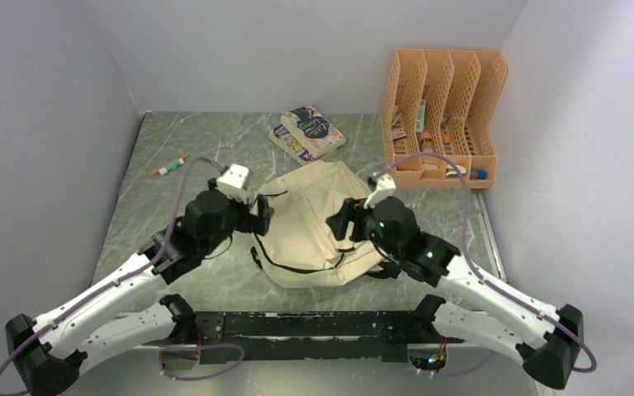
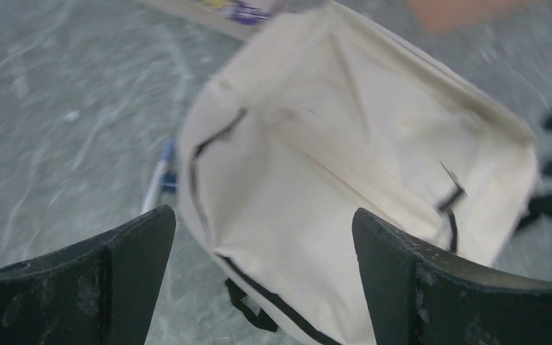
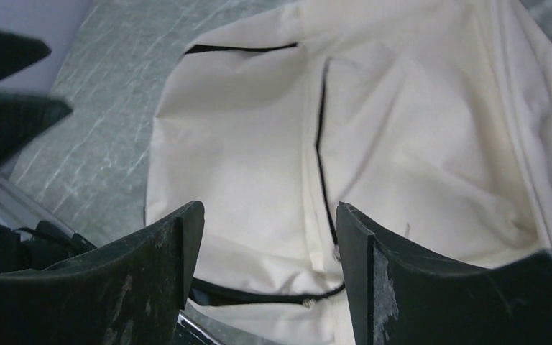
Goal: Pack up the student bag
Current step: Unzip the student bag at the center of the board.
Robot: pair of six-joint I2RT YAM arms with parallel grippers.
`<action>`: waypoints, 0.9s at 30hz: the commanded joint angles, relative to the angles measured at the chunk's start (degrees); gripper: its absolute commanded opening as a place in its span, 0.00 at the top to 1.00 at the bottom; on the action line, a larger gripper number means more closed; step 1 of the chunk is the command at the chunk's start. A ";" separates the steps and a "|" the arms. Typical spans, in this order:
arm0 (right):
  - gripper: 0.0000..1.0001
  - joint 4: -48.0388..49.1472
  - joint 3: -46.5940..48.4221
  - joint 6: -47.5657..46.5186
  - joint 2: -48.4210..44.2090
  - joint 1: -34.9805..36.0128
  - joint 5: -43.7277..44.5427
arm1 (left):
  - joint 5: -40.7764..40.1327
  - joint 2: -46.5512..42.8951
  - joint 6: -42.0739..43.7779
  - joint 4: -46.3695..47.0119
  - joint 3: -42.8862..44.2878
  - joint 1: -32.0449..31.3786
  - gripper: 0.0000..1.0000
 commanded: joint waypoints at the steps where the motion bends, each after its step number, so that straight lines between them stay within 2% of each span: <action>1: 0.29 2.54 7.01 -9.35 8.58 0.34 -9.47 | -9.05 0.09 -14.59 -10.16 4.09 8.58 0.03; 6: 0.26 2.79 14.49 -10.48 21.51 5.57 -11.05 | 0.97 1.50 -16.48 -14.11 3.06 24.06 0.03; 11: 0.24 -0.17 23.83 -10.74 33.07 12.07 -7.86 | 6.06 1.88 -15.02 -14.16 1.77 32.19 0.03; 16: 0.23 -9.56 35.09 -11.27 45.02 16.27 -1.43 | 4.89 -0.08 -13.53 -13.14 0.74 33.26 0.03; 27: 0.33 -12.71 42.17 -11.49 55.28 16.73 -0.16 | 4.40 -1.99 -13.33 -12.98 0.60 33.35 0.04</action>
